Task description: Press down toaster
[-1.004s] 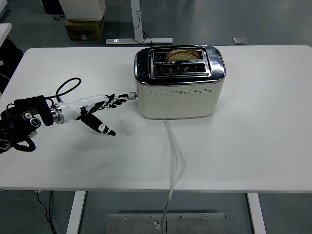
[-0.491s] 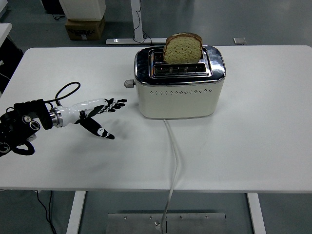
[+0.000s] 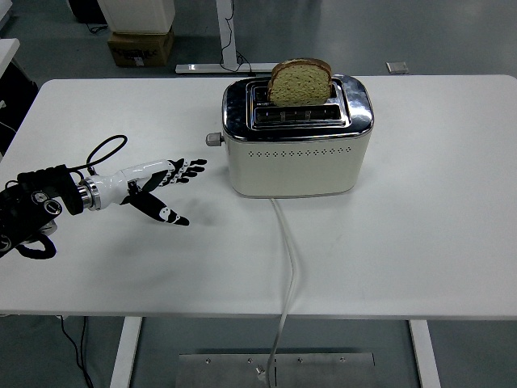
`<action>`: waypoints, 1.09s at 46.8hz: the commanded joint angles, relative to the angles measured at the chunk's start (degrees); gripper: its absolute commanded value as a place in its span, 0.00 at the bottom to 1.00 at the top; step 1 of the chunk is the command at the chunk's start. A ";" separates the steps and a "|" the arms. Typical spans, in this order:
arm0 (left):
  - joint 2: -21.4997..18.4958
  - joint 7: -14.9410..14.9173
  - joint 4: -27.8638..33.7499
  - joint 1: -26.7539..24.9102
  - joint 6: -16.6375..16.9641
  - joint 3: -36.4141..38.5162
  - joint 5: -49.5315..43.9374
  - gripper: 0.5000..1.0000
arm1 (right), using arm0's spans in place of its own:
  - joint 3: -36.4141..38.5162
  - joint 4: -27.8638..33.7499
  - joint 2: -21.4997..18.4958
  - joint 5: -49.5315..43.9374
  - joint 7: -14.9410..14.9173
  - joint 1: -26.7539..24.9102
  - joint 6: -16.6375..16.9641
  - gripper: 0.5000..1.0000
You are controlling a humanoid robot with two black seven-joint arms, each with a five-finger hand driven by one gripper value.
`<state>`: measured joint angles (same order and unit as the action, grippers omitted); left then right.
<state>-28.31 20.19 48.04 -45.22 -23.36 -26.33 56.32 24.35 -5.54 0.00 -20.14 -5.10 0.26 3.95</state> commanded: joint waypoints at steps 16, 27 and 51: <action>-4.65 0.03 -2.16 -0.66 1.65 -0.12 -13.59 1.00 | -0.09 0.00 0.00 0.02 0.00 0.00 0.00 1.00; -4.56 -0.06 -5.85 -1.19 4.11 -0.12 -22.30 1.00 | 0.00 0.00 0.00 0.02 0.00 0.00 0.00 1.00; -4.03 0.29 -6.20 -1.45 8.33 -0.30 -40.93 1.00 | 0.00 0.00 0.00 0.02 0.00 0.00 0.00 1.00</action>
<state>-32.43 20.47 41.88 -46.68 -15.18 -26.61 18.54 24.34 -5.54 0.00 -20.18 -5.10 0.26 3.96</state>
